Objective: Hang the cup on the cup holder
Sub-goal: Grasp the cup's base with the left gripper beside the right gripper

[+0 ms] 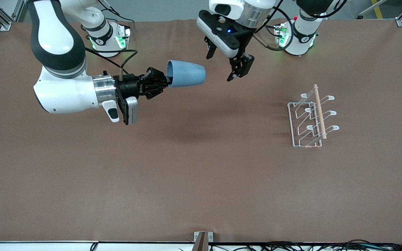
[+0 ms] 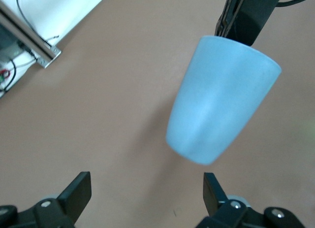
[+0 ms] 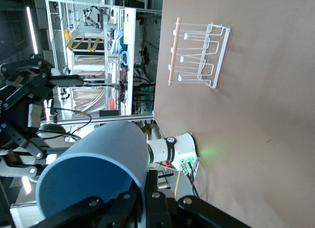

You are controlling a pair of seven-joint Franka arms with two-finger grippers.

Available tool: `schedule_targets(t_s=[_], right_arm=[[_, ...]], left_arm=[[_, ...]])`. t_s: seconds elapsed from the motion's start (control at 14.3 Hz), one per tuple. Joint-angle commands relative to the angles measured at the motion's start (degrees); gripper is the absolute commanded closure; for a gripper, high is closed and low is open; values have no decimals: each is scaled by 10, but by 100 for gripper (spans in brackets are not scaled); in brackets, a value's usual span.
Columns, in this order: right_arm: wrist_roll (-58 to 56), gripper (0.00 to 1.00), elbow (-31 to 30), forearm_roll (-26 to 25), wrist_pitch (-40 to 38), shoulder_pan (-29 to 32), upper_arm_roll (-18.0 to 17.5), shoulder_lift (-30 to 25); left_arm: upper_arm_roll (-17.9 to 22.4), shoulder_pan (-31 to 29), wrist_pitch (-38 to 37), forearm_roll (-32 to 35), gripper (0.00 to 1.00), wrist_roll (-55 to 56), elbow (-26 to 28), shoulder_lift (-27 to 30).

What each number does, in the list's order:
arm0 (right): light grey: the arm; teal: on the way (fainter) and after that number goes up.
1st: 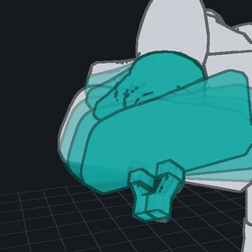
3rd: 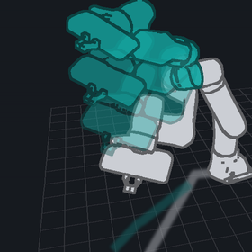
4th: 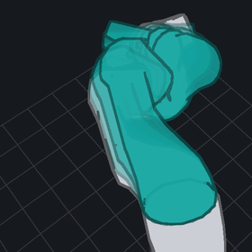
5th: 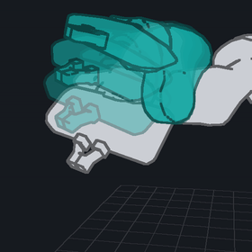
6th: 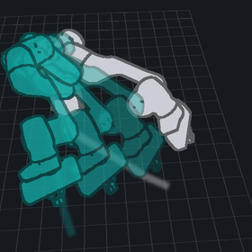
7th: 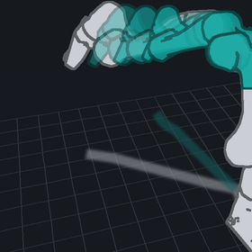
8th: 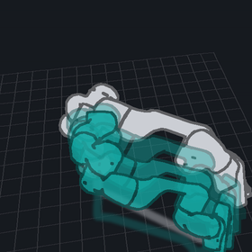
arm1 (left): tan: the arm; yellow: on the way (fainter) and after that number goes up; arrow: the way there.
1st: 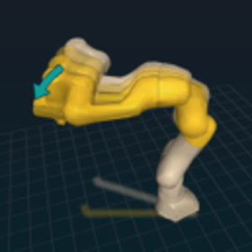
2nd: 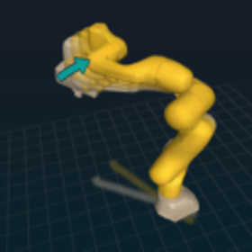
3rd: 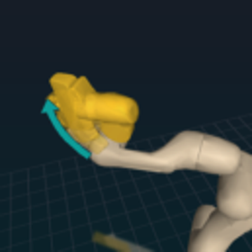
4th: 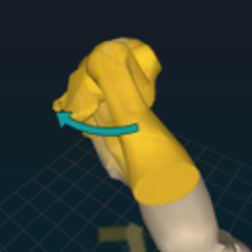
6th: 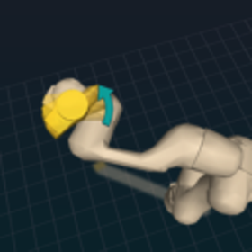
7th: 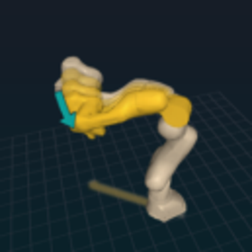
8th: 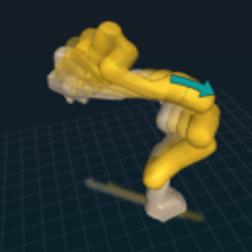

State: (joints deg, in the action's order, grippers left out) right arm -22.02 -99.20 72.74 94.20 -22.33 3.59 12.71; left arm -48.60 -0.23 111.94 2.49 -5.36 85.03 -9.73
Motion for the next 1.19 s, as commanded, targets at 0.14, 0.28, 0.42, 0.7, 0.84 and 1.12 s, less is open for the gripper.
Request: schedule_targets(t_s=[0.14, 0.28, 0.42, 0.7, 0.84, 1.12], right_arm=[[-10, 97, 4, 17, -13, 6, -4, 7], [-10, 96, 4, 17, -14, 7, -3, 7], [-11, 95, 3, 17, -23, 7, -3, 7], [-11, 94, 3, 17, -23, 7, -3, 7], [-11, 94, 3, 17, -23, 7, -3, 7], [-11, 94, 3, 16, -23, 7, -3, 7]], left_arm=[[-4, 22, 11, 17, 0, -6, -12, -9], [-4, 28, 11, 16, 0, -4, -11, -9], [-4, 37, 13, 17, 0, 1, -11, -9], [-4, 49, 43, 19, 0, -7, -10, -20], [-4, 51, 49, 20, 0, -6, -10, -24], [-4, 64, 51, 31, 0, -4, -10, -35]])
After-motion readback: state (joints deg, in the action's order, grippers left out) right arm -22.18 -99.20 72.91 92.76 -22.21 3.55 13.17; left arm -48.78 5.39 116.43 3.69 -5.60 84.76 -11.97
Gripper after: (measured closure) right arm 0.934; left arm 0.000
